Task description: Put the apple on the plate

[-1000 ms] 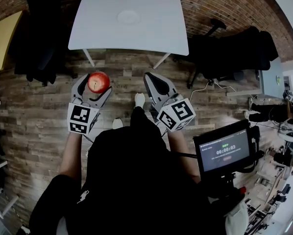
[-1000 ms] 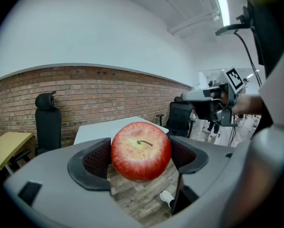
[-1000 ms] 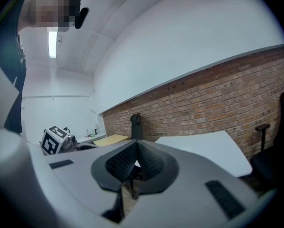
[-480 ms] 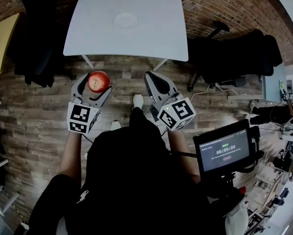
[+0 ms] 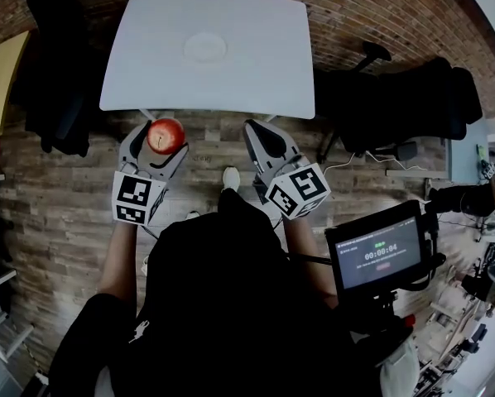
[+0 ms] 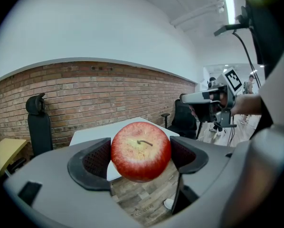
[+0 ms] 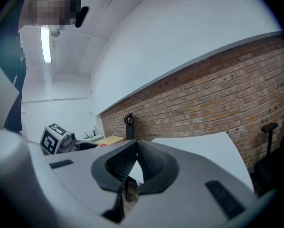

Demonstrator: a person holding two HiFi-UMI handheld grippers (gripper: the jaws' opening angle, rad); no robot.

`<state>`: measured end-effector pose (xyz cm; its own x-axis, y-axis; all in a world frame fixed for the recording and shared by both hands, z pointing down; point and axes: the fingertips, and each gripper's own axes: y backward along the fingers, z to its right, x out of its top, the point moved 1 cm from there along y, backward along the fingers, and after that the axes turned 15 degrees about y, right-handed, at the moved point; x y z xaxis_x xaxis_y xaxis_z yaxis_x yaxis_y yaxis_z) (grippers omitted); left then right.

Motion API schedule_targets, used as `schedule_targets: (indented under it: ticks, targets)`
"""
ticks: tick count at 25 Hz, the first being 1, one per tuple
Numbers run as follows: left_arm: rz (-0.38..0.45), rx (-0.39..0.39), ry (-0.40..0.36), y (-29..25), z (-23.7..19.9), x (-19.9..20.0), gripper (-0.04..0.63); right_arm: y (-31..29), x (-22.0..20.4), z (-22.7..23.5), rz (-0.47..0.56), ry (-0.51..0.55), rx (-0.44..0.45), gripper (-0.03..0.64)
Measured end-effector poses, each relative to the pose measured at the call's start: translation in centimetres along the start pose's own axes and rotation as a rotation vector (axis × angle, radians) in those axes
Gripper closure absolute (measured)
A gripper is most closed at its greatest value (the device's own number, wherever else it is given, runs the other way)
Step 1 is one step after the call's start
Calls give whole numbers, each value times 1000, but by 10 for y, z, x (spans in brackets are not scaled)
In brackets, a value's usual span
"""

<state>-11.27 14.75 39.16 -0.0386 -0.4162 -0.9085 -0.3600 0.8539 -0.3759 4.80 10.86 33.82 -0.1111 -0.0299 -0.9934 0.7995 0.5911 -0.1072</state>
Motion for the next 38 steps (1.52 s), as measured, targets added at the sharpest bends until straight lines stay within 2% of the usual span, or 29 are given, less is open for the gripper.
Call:
schedule_targets:
  ticks: [5, 10, 16, 23, 28, 38]
  targets:
    - [-10, 19, 6, -50, 9, 25, 202, -12, 3, 60, -2, -7, 19, 614]
    - [-2, 47, 11, -64, 11, 32, 202, -19, 3, 77, 4, -5, 50, 614]
    - [-19, 81, 26, -113, 22, 47, 204, -30, -1, 133, -2, -19, 92, 614]
    - [-15, 103, 40, -131, 28, 50, 204, -38, -7, 152, -5, -9, 135, 614]
    - [-38, 121, 45, -169, 33, 54, 204, -45, -21, 192, -10, -33, 151, 614]
    - [-24, 165, 61, -153, 23, 56, 202, -55, -21, 183, -11, -34, 185, 614]
